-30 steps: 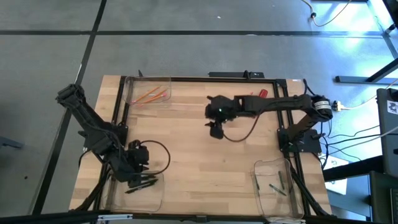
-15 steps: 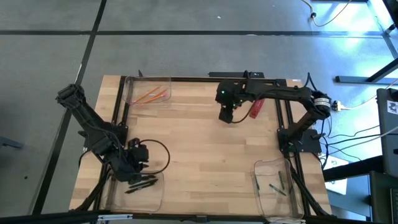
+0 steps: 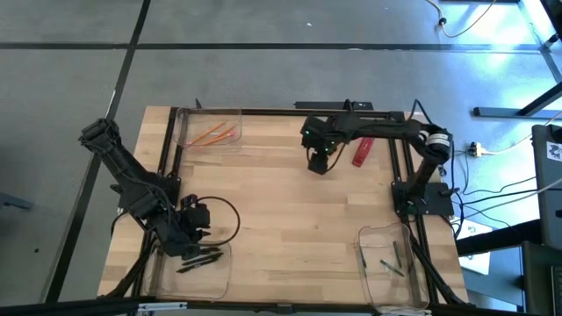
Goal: Sort crayons/erasers/pens/pencils in bins
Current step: Put the orange pencil into the top transparent bin
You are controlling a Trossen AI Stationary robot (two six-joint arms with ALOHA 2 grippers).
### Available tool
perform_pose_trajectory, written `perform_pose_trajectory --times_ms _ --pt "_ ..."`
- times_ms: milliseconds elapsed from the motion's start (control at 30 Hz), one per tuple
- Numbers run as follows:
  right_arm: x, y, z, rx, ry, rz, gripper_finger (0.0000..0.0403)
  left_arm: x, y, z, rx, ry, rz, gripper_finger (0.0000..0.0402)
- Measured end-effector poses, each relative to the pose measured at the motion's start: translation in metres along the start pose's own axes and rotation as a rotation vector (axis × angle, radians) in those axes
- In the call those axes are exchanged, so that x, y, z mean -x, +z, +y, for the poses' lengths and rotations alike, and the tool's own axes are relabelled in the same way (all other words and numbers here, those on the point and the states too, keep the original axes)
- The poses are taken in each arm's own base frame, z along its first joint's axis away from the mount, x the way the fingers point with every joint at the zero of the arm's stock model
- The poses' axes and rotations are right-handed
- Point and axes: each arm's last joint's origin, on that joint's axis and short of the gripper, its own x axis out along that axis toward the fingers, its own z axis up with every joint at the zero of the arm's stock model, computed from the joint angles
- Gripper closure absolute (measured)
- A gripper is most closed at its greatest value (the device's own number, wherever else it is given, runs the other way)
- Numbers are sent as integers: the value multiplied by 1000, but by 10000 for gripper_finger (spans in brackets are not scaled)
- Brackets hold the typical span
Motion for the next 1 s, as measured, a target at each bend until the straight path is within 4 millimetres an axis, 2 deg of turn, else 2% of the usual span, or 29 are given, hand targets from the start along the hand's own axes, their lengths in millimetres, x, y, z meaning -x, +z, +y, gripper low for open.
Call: perform_pose_trajectory --times_ms 200,500,1000 --pt "-10 -7 -4 54 -20 114 227 0 0 0 1 0 0 316" --pt "-18 -15 -6 294 -46 165 227 0 0 0 2 0 0 316" --pt "-48 -32 -14 284 -99 129 227 0 0 0 1 -1 0 316"
